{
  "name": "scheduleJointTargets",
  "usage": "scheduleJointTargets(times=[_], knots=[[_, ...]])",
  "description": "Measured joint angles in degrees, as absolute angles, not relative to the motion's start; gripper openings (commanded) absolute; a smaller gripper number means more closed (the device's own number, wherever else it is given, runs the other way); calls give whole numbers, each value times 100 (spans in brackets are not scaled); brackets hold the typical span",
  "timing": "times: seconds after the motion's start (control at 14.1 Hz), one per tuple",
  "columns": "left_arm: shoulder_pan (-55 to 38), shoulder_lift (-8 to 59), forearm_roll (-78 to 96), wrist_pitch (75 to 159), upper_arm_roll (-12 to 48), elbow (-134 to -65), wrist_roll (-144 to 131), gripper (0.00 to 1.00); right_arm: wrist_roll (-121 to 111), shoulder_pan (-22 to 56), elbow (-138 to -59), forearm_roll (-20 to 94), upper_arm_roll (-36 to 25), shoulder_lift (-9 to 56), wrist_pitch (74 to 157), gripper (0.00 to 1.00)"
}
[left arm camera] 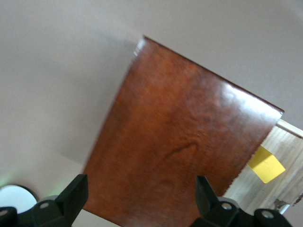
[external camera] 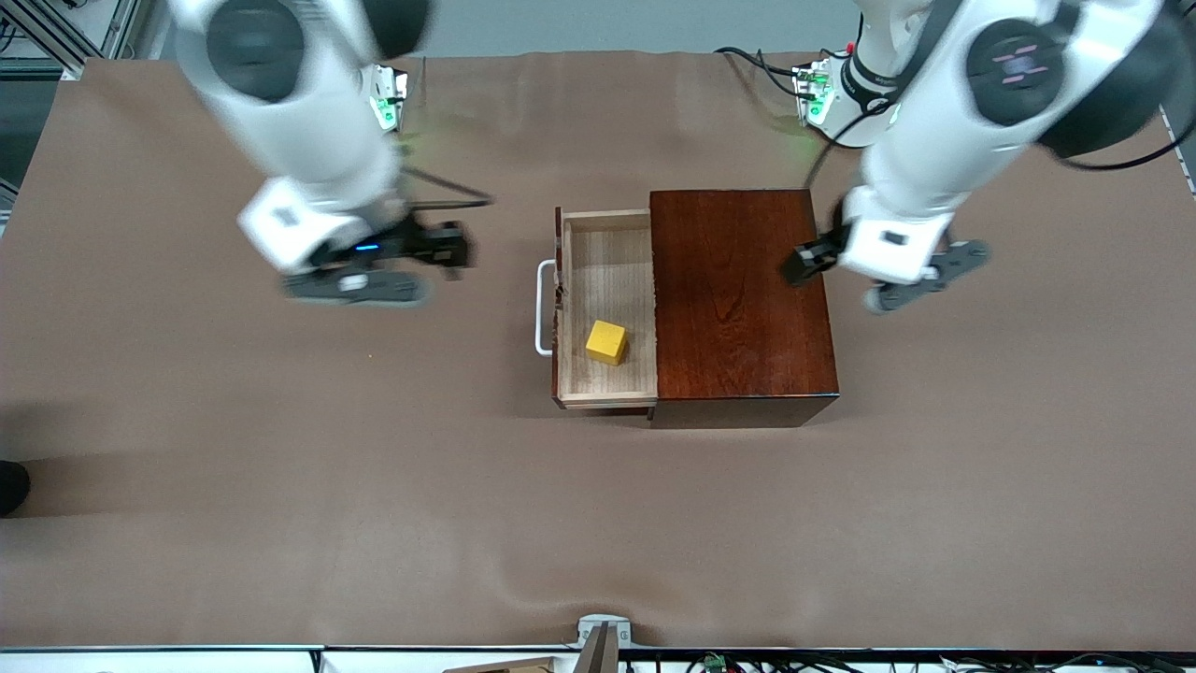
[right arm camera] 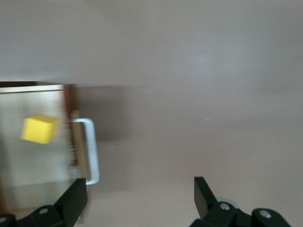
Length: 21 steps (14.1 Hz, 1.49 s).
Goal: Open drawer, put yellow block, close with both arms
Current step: 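Withdraw the right gripper while the left gripper moves to the drawer front, then push the drawer shut into the box with the left gripper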
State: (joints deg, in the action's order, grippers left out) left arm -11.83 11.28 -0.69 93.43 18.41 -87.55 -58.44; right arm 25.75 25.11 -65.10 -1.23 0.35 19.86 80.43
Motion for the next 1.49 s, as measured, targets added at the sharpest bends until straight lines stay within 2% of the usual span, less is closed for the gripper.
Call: scheduleJointTargets(times=[0.28,0.5,0.85,1.0,1.28,1.49], knots=[[-2120,1871,-300,9381,1856,-8267,-7588,100,1173,2019,-7303,-155,-711,1281,8023,100],[-2714,2413,-385,9504,1834,-7883,-8680,100,451,1390,-7863,-220,-794,812,8209,100],[-3407,2986,-394,10478,1708,-7562,-10451,100,142,640,-8837,-228,-789,181,8768,100],[-3787,3132,-395,10838,1422,-7472,-11191,100,133,318,-8927,-228,-624,139,8820,100],[-4895,3503,-397,11533,358,-7306,-12659,100,131,-67,-8930,-228,-214,114,8901,100],[-5250,3716,-397,11976,70,-7229,-13362,100,131,-69,-8930,-228,-200,88,8904,100]])
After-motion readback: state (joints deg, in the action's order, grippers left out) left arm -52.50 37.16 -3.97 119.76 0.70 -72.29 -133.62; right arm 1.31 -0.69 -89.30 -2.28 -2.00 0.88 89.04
